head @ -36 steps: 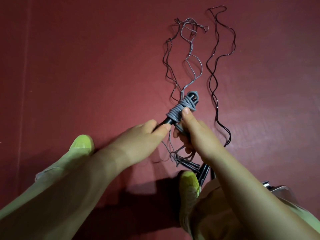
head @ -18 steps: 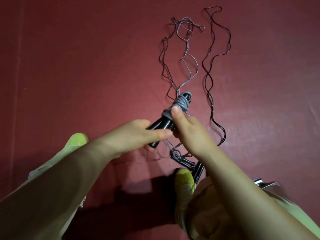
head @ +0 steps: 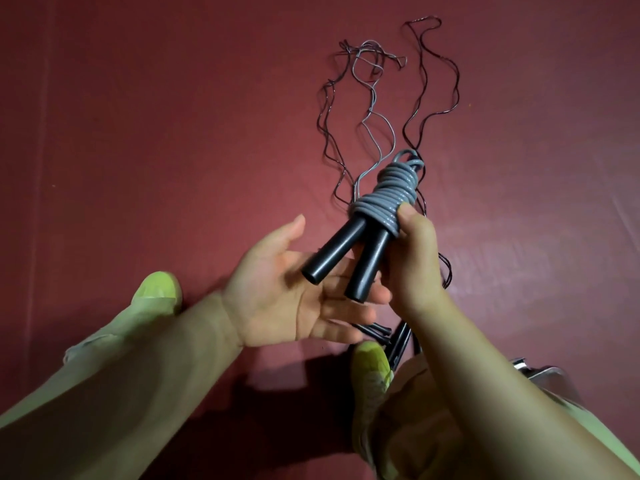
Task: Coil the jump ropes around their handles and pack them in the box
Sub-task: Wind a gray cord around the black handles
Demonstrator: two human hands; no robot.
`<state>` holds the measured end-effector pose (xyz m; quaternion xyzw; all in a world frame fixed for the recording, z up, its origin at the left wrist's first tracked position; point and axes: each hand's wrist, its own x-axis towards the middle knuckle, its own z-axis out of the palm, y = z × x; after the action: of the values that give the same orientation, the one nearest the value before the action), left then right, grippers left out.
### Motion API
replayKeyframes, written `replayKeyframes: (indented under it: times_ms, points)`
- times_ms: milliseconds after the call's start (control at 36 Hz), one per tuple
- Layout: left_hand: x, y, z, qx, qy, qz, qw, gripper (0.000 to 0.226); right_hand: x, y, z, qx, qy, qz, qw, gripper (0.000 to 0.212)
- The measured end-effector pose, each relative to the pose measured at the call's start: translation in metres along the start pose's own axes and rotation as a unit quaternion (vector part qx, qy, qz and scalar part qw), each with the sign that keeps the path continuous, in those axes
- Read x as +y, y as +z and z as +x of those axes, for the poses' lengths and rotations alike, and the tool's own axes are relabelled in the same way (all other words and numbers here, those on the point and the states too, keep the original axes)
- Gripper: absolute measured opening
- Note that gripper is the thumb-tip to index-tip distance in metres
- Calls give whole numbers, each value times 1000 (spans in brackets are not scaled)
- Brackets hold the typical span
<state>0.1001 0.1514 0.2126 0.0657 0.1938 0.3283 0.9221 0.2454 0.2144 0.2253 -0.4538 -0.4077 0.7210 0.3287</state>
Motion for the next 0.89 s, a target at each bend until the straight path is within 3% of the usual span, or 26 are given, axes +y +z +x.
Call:
replayKeyframes:
  times_ms: [167, 278, 389, 722, 806, 889]
  points:
    - [-5, 7, 1, 14, -33, -5, 999, 68, 7, 0, 0, -10, 25, -27, 999, 35]
    - [7, 9, -1, 111, -46, 40, 992, 59, 5, 1, 1, -11, 47, -160, 986, 53]
    - [13, 7, -2, 171, -56, 109, 978, 59, 5, -3, 1, -20, 50, -323, 945, 62]
    - [7, 3, 6, 304, -37, 284, 909, 66, 18, -6, 7, 16, 73, -411, 909, 69]
    - [5, 2, 9, 357, -4, 344, 868, 63, 23, -6, 8, 14, 83, -402, 912, 81]
    - [4, -6, 10, 402, 20, 448, 798, 72, 28, -6, 9, -5, 118, -357, 927, 76]
